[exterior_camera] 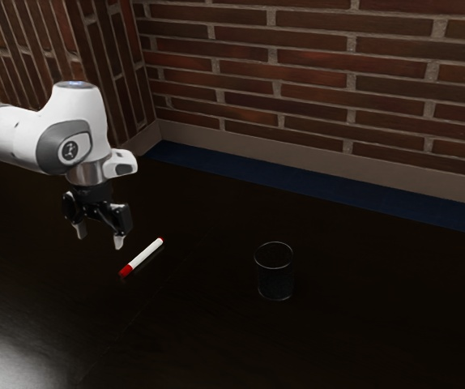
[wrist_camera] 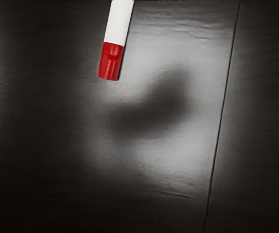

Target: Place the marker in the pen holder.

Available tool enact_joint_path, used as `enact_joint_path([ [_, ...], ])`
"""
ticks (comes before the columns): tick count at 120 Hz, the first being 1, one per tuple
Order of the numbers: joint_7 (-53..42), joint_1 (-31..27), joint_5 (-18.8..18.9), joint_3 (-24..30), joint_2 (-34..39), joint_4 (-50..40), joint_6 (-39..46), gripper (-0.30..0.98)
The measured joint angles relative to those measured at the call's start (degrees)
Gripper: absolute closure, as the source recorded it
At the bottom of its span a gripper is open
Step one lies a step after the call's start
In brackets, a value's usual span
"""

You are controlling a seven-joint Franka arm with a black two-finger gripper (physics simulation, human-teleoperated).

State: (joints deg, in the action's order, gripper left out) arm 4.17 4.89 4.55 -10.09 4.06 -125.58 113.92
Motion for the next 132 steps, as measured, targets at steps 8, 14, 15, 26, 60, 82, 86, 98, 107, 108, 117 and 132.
enact_joint_path([
  [8,-1.00,0.10,0.38,-0.05,-0.43,-1.77,3.29,0.00],
  [14,-2.04,0.50,0.84,-0.69,-2.50,-2.07,6.15,0.00],
  [15,-2.24,0.59,0.90,-0.86,-2.95,-1.94,6.63,0.00],
  [26,-4.30,0.55,1.24,-1.64,-8.04,1.56,10.72,0.00],
  [60,-8.56,0.03,-4.73,-0.66,-19.73,9.71,15.32,0.00],
  [82,-10.46,0.01,-5.92,0.03,-24.92,15.16,15.56,0.00],
  [86,-10.76,-0.04,-6.00,0.03,-25.34,15.43,15.52,0.00],
  [98,-11.65,-0.13,-6.07,-0.19,-26.42,15.42,15.32,0.00],
  [107,-12.30,-0.17,-6.02,-0.35,-27.09,15.98,15.02,0.00],
  [108,-12.36,-0.18,-6.02,-0.37,-27.21,16.09,14.99,0.00],
  [117,-12.99,-0.22,-6.14,-0.43,-29.11,18.49,14.73,0.00],
  [132,-14.03,-0.53,-6.39,-1.34,-31.48,21.54,13.86,0.00],
])
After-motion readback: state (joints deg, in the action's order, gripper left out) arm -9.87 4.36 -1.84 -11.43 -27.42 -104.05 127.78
